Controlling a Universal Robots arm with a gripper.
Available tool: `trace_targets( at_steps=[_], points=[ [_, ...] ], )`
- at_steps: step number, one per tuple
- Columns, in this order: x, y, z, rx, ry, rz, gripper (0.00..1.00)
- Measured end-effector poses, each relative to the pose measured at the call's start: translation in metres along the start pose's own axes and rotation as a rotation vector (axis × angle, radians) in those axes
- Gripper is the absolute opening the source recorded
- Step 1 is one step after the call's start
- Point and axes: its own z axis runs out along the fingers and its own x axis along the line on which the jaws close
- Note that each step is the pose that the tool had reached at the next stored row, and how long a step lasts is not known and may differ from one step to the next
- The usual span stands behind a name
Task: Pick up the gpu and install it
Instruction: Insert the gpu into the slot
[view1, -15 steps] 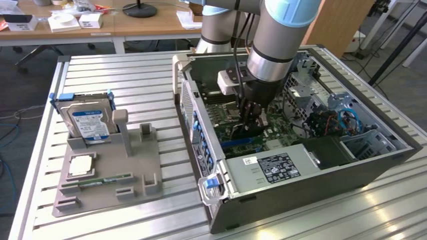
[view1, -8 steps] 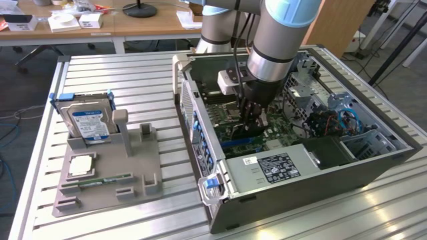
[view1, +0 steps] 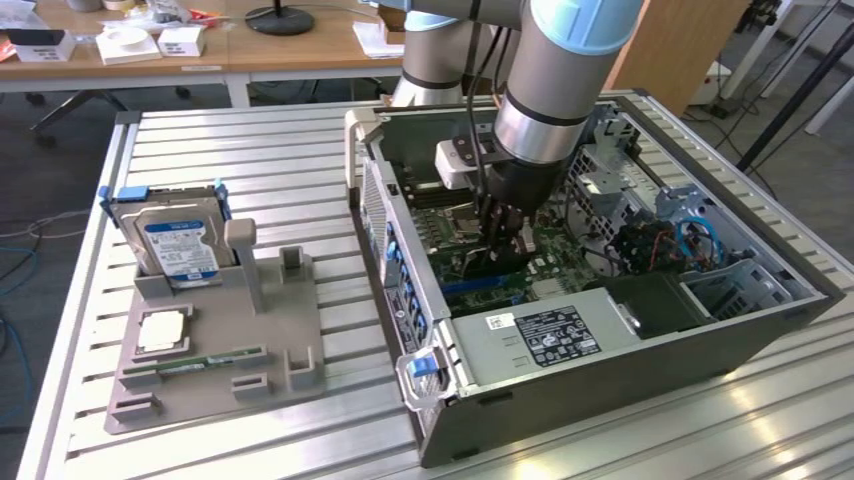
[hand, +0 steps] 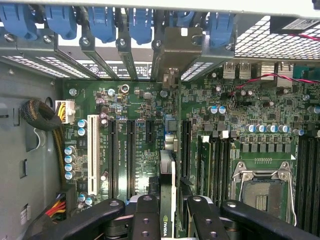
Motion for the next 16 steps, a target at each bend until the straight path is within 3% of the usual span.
trace_targets(
  at_steps=[8,13,16],
  points=[
    [0.0002,-0.0004,0.0001,0.0000,0.0003,0.000,0.26],
    [0.0002,-0.0004,0.0001,0.0002,0.0140,0.001,0.26],
    [0.0002,-0.0002,0.0000,0.0004,0.0163,0.006,0.26]
  ],
)
